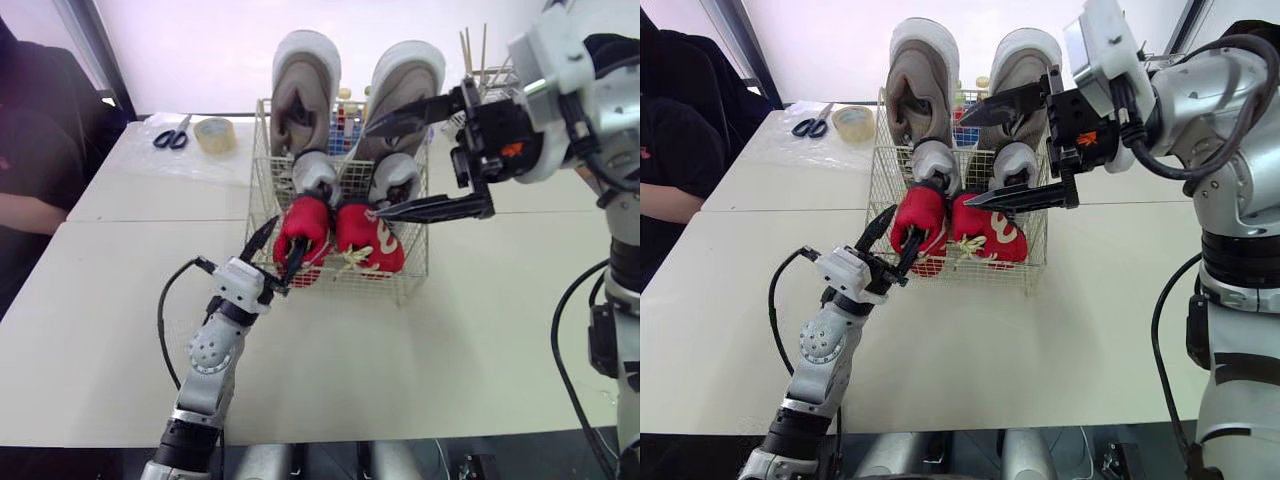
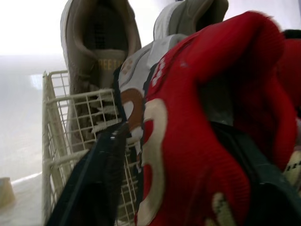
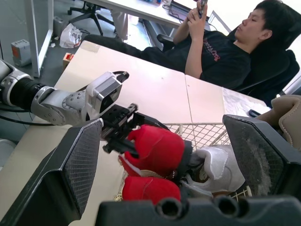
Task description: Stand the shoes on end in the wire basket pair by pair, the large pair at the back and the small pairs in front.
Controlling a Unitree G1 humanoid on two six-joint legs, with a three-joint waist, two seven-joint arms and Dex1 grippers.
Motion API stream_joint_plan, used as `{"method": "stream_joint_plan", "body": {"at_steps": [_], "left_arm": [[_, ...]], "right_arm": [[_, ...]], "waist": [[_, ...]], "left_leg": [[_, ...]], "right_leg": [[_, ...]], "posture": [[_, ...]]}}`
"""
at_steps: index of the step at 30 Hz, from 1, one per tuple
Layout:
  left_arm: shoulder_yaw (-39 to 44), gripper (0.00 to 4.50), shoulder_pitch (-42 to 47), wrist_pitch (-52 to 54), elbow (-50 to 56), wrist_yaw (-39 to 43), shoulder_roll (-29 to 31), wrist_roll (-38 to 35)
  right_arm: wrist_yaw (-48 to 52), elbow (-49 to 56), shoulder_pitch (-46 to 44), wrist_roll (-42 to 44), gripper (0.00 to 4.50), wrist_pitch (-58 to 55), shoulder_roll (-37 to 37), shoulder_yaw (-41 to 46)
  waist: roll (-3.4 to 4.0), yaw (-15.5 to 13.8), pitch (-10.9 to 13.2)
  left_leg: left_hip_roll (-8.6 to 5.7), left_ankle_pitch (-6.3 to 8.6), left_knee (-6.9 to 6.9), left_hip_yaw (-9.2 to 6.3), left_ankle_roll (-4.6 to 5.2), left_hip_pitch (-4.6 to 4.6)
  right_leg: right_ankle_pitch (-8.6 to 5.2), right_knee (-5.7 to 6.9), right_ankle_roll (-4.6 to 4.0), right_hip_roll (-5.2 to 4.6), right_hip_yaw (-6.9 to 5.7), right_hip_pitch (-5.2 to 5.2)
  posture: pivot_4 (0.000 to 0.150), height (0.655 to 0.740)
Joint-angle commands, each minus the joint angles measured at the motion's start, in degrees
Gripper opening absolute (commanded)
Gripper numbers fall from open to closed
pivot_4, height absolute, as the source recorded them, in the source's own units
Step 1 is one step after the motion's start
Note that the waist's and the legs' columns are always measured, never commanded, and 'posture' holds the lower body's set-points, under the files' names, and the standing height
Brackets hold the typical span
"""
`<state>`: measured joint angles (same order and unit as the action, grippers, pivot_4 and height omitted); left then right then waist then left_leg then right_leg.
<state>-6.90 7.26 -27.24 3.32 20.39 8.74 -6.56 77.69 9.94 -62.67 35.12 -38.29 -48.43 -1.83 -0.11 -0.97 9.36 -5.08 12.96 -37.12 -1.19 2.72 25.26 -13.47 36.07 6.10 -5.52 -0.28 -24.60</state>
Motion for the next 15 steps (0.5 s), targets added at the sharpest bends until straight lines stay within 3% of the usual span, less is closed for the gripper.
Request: {"method": "stream_joint_plan", "body": {"at_steps": [1, 8, 15], "left_arm": [[1.1, 4.46, -1.2, 0.8, 0.8, 0.6, 1.4, 0.0], [6.6, 4.46, -4.4, 2.8, 8.3, 1.0, 6.7, -2.4], [7.4, 4.46, -8.0, 15.7, 22.2, 5.6, 13.8, -11.5]], "right_arm": [[-0.2, 1.4, -0.4, 0.6, 4.5, 1.1, -0.8, 2.0], [-0.4, 1.3, 0.1, 0.7, 4.5, 1.4, -1.0, 2.3], [-0.7, 0.6, 0.4, 0.5, 4.5, 2.6, 0.1, 1.8]], "waist": [[0.0, 0.1, 0.0], [0.05, 0.2, 0.0], [0.05, 0.2, 0.0]], "left_leg": [[0.0, 0.0, -0.01, 0.0, 0.0, 0.0], [0.01, 0.01, 0.08, 0.0, 0.0, 0.02], [0.01, 0.01, 0.07, 0.0, 0.0, 0.06]], "right_leg": [[0.0, -0.01, 0.0, 0.0, 0.0, 0.01], [0.01, -0.01, 0.01, 0.01, 0.0, -0.09], [-0.1, -0.03, -0.17, -0.01, 0.01, -0.09]], "posture": [[0.15, 0.74], [0.15, 0.74], [0.15, 0.74]]}}
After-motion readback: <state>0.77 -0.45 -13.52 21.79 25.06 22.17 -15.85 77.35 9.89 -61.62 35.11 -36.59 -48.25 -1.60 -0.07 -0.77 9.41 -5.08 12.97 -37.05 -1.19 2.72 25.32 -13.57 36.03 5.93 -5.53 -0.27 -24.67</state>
